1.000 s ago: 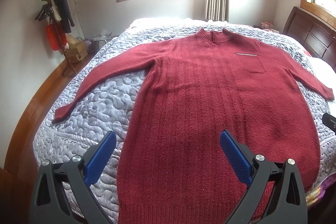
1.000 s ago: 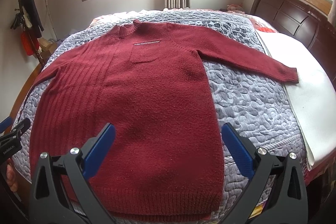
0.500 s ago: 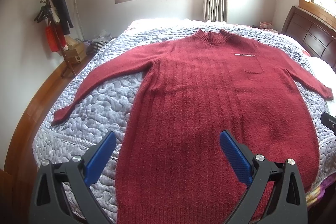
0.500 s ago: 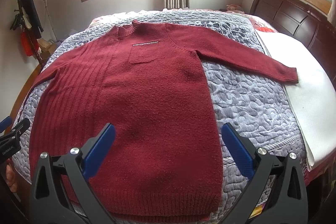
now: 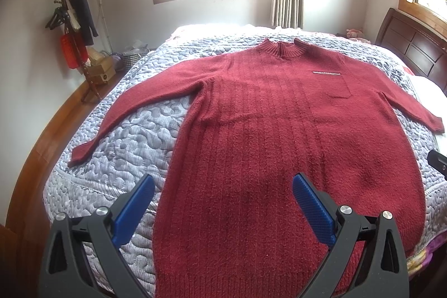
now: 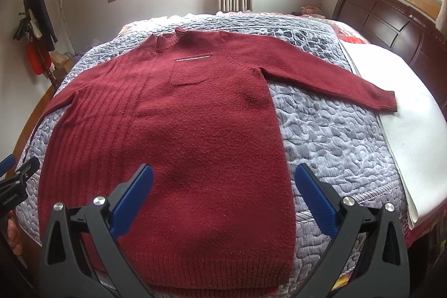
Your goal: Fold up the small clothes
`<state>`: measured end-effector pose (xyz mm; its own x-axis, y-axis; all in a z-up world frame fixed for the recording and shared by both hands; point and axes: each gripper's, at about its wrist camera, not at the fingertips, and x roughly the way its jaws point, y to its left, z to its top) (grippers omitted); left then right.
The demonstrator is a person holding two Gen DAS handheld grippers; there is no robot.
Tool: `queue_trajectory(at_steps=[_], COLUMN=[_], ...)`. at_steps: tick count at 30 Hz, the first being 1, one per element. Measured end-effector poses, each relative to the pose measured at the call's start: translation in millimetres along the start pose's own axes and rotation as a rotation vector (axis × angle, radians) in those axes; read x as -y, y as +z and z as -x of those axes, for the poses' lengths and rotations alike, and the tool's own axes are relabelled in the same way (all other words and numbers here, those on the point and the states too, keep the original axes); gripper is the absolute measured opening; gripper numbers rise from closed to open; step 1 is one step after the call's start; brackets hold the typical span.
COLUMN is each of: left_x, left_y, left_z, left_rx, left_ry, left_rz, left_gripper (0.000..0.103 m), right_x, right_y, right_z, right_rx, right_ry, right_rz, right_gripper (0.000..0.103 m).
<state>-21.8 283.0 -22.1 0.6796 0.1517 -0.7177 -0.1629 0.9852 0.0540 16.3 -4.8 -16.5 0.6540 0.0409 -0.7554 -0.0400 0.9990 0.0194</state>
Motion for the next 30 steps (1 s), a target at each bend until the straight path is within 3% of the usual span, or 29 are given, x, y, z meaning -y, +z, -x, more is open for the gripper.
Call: queue_trajectory(at_steps=[23, 27, 30], left_x=[12, 32, 58], left_y=[4, 21, 40], left_z=[-13, -25, -35], left_rx=[-0.016, -0.022, -0.011], left_ry=[0.0, -0.005, -0.026], left_rz=[-0.007, -0.014, -0.022], left_gripper=[0.099, 0.099, 0.099], right_x=[9, 41, 81], right_y=[5, 24, 45], right_z=[-12, -28, -42], right_rx=[-0.008, -0.023, -0.033], right_ry=[0.0, 0.016, -0.034], right_rz=[-0.002, -0.045, -0.079], right_gripper=[0.1, 0.1, 0.1])
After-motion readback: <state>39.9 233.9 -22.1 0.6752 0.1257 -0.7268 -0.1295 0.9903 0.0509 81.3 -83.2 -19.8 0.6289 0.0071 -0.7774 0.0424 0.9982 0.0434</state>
